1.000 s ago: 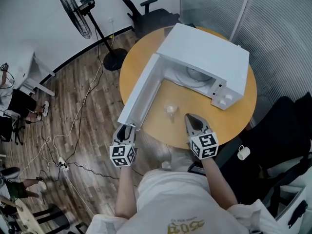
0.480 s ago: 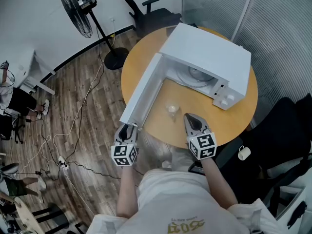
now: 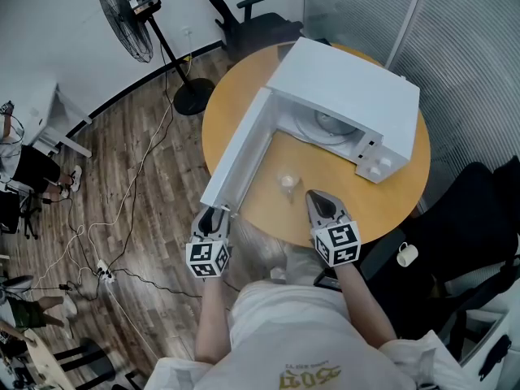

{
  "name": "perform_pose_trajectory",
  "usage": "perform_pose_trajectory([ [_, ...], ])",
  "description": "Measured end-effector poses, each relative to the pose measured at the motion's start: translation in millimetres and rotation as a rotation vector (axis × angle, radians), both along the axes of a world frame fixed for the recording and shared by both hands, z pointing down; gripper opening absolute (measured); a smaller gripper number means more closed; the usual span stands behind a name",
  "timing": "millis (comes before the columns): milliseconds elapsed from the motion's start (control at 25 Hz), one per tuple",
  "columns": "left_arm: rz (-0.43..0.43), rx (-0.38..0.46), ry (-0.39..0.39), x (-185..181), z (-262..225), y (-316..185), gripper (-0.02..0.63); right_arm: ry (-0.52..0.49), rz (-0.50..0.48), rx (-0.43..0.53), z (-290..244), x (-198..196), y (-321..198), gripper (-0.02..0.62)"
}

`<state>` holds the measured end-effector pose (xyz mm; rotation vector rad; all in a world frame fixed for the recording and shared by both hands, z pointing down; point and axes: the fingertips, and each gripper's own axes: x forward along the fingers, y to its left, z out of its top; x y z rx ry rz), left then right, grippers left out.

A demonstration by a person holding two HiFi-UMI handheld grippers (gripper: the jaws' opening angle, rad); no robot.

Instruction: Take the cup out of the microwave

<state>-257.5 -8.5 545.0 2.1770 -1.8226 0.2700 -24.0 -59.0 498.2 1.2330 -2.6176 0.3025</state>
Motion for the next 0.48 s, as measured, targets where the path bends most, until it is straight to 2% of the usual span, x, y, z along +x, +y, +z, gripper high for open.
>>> perform_pose_trajectory([
  [480, -0.001, 0.000, 0.000, 0.0, 0.4, -0.8, 0.167, -0.004, 0.005, -0.017, 5.4, 2.8, -0.2, 0.011],
])
